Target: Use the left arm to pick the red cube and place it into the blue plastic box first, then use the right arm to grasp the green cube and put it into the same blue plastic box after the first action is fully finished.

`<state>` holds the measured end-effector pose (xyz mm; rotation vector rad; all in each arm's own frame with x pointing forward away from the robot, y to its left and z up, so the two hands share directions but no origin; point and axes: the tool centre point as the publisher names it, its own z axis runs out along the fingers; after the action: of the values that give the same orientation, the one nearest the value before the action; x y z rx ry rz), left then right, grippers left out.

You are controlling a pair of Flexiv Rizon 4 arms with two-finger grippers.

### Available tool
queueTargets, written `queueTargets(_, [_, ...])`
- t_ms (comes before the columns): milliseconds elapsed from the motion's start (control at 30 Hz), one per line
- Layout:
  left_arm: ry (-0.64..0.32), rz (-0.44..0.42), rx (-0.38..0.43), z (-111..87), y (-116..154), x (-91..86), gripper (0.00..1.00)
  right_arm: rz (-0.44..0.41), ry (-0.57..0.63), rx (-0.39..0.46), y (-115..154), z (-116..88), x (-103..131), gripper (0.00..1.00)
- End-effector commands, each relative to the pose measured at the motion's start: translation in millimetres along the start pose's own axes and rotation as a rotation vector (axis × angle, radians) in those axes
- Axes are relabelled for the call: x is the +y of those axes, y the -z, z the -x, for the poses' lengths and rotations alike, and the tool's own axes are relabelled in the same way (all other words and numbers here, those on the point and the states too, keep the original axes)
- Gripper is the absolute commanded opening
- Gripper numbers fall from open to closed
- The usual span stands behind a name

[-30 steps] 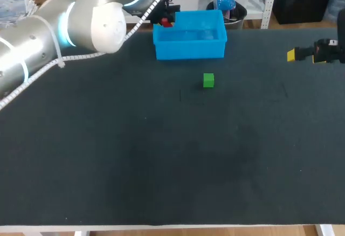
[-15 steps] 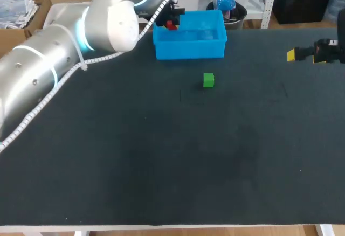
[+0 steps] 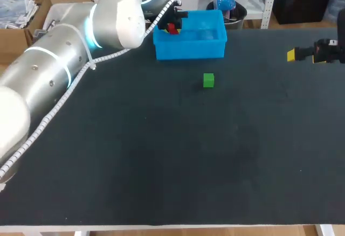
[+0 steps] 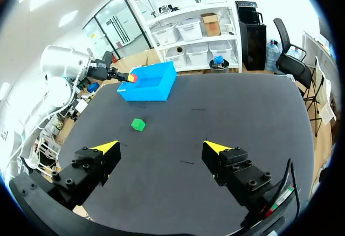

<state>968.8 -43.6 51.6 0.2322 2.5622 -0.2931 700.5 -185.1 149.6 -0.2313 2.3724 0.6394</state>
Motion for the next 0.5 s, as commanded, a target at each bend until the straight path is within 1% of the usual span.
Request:
queueTargets(33, [-0.009, 0.014, 0.034, 9.4, -8, -4.5, 0.36, 0.001, 0.001, 0.000, 0, 0, 0, 1.00])
queueTargets(67, [-0.010, 0.015, 0.035, 8.8, -9, -4.8, 0.71, 0.001, 0.001, 0.000, 0, 0, 0, 1.00])
queueTargets(100, [-0.012, 0.015, 0.035, 8.6, -9, -4.9, 0.95, 0.001, 0.001, 0.000, 0, 0, 0, 1.00])
queueTargets(133, [-0.013, 0.016, 0.035, 8.4, -9, -5.1, 1.00, 0.001, 0.001, 0.000, 0, 0, 0, 1.00])
queueTargets(300, [-0.016, 0.011, 0.029, 10.6, -2, -7.2, 1.00, 0.001, 0.001, 0.000, 0, 0, 0, 1.00])
queueTargets(500, [-0.022, 0.005, 0.000, 17.9, 20, -10.8, 1.00, 0.001, 0.001, 0.000, 0, 0, 0, 1.00])
